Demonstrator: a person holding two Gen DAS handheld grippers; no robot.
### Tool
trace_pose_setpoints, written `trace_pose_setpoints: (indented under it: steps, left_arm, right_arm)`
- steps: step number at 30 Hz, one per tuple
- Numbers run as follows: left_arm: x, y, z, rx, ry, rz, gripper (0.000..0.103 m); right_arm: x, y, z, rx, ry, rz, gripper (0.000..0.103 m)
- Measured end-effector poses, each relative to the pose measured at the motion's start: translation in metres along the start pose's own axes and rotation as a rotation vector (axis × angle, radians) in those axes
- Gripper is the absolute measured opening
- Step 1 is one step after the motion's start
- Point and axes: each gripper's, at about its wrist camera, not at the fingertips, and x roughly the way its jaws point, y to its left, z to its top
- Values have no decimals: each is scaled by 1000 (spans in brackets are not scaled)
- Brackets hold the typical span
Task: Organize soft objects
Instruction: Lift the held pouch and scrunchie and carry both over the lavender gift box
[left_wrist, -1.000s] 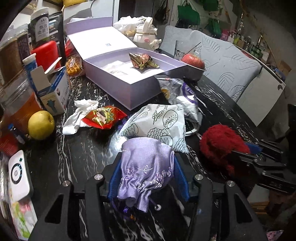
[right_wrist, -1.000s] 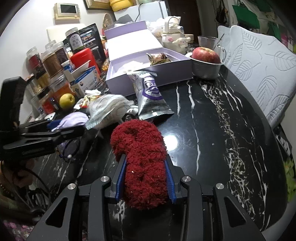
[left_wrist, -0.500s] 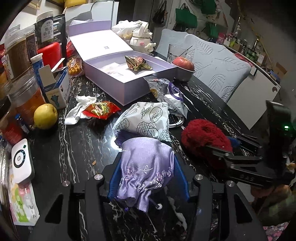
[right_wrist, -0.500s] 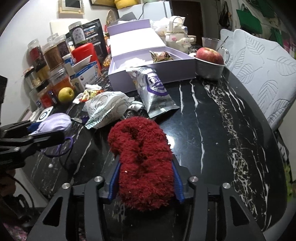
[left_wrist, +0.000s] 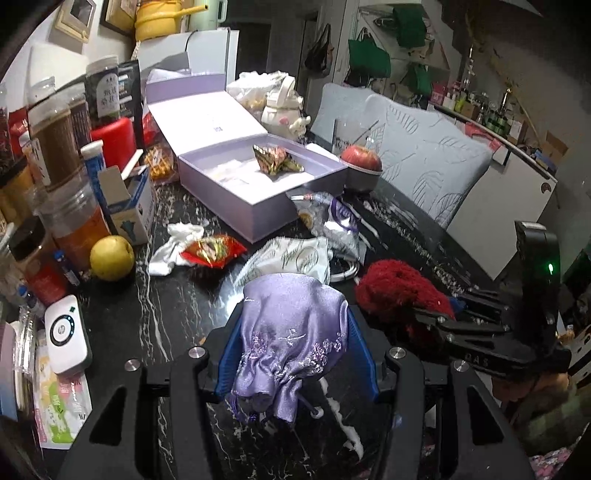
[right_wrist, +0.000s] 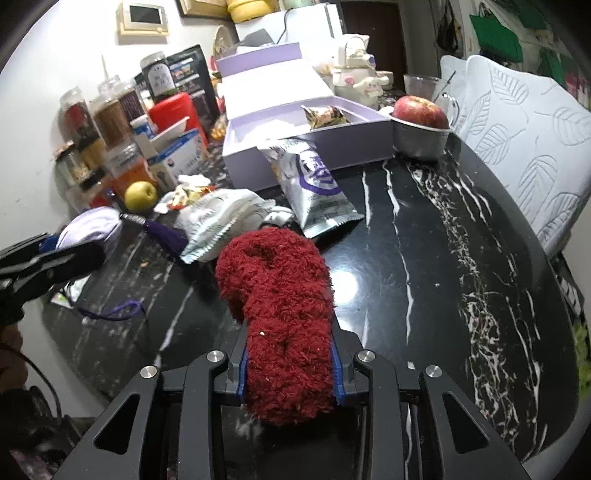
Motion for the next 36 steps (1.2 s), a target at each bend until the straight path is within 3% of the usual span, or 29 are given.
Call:
trace_pose_setpoints:
  steps: [15,36]
  left_arm:
    - [-40,-18,34,72,-171,7,52]
    - [-60,-29,121,135,-374,25,52]
  right_arm:
    - [-67,22,15,-68,-125,38,32]
    - [-127,29,89,-188,-316,48,32]
